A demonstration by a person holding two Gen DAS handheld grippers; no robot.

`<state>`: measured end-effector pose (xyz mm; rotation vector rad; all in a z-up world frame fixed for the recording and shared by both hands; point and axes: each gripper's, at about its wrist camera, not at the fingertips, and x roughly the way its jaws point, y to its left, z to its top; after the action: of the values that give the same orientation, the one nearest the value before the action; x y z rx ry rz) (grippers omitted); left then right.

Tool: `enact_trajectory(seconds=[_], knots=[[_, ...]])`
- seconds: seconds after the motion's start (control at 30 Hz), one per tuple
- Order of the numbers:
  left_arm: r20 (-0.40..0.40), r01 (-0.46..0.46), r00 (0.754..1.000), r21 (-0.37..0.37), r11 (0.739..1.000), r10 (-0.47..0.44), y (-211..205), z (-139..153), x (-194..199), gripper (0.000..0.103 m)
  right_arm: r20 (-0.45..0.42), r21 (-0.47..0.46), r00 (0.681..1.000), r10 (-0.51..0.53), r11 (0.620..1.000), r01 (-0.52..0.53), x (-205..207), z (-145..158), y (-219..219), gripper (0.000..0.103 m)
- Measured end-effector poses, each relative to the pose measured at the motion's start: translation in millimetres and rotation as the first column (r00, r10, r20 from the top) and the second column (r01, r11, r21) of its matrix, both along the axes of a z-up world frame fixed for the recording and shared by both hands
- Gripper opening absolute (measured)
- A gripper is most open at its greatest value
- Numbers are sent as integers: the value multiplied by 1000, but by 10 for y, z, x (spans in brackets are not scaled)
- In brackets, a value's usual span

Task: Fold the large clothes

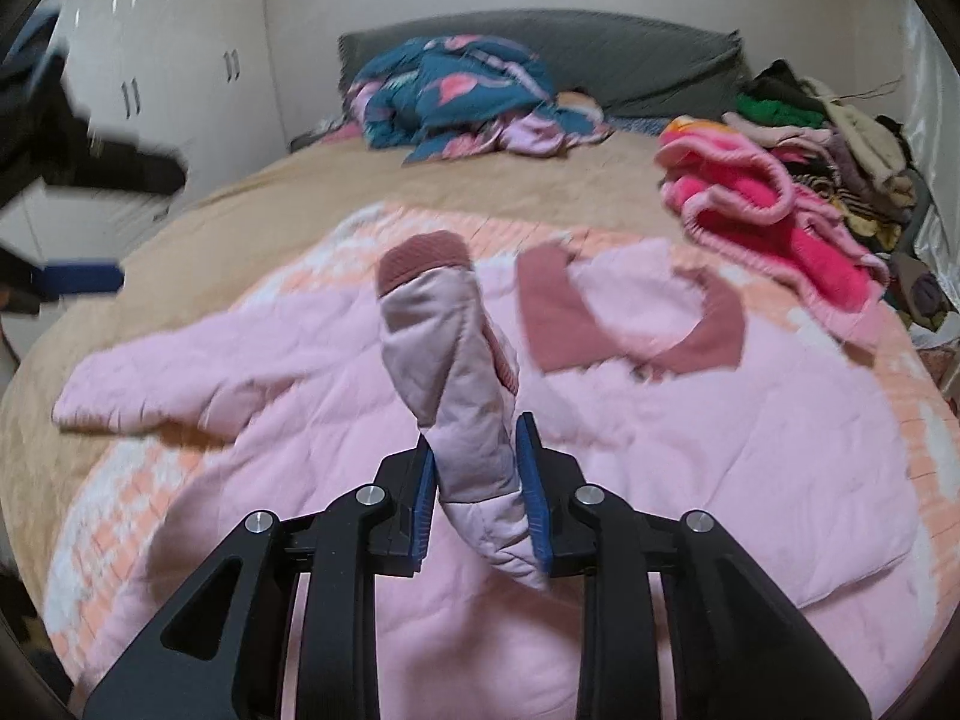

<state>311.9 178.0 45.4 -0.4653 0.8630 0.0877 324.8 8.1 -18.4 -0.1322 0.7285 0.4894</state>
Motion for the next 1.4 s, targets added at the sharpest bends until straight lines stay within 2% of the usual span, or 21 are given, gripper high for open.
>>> enact_trajectory(seconds=[0.1, 0.2, 0.27, 0.37, 0.43, 0.6, 0.73, 0.87, 1.0, 1.07, 1.23, 1.27, 1.33, 1.4], knots=[[-17, 10, 1000, 0, 1000, -10, 13, -61, -12, 94, -30, -19, 999, 25, 999, -26, -56, -137, 99, 33], [-30, 16, 999, -16, 1000, -17, 17, -122, -35, 94, -82, -23, 995, 51, 998, -53, -110, -293, 196, 45], [-36, 18, 999, -31, 999, -19, 29, -159, -60, 94, -107, -24, 992, 72, 997, -75, -190, -369, 245, 62], [-52, 16, 998, -20, 1000, -17, 25, -214, -94, 94, -131, 41, 986, 100, 995, -96, -297, -315, 183, 79], [-67, 16, 998, -23, 1000, -18, 19, -257, -105, 94, -128, 83, 985, 113, 991, -103, -400, -235, 89, 82], [-89, 34, 995, -49, 998, -39, -49, -392, -135, 94, -103, 123, 993, 60, 991, -47, -635, -44, -421, 85], [-113, 49, 992, -118, 992, -62, -141, -603, -131, 94, -88, 62, 995, -50, 997, 56, -666, -3, -856, 85], [-142, 60, 987, -137, 989, -80, -293, -865, -75, 94, -61, 23, 987, -152, 988, 154, -688, -38, -1260, 85], [-160, 76, 980, -246, 966, -118, -466, -1133, 52, 93, -73, 10, 969, -237, 971, 239, -681, -108, -1603, 85], [-170, 75, 978, -241, 968, -118, -558, -1213, 108, 89, -82, 22, 961, -266, 963, 268, -682, -140, -1762, 85], [-191, 66, 975, -232, 970, -112, -759, -1371, 214, 87, -102, 19, 933, -345, 937, 348, -678, -227, -2109, 85], [-201, 75, 973, -202, 977, -116, -833, -1388, 243, 80, -108, 20, 929, -353, 934, 357, -672, -241, -2157, 85], [-217, 92, 969, -139, 986, -121, -924, -1393, 285, 73, -117, 24, 918, -378, 923, 383, -680, -279, -2266, 85], [-217, 109, 968, -77, 991, -123, -981, -1352, 310, 57, -123, 28, 910, -397, 915, 403, -696, -310, -2355, 85]])
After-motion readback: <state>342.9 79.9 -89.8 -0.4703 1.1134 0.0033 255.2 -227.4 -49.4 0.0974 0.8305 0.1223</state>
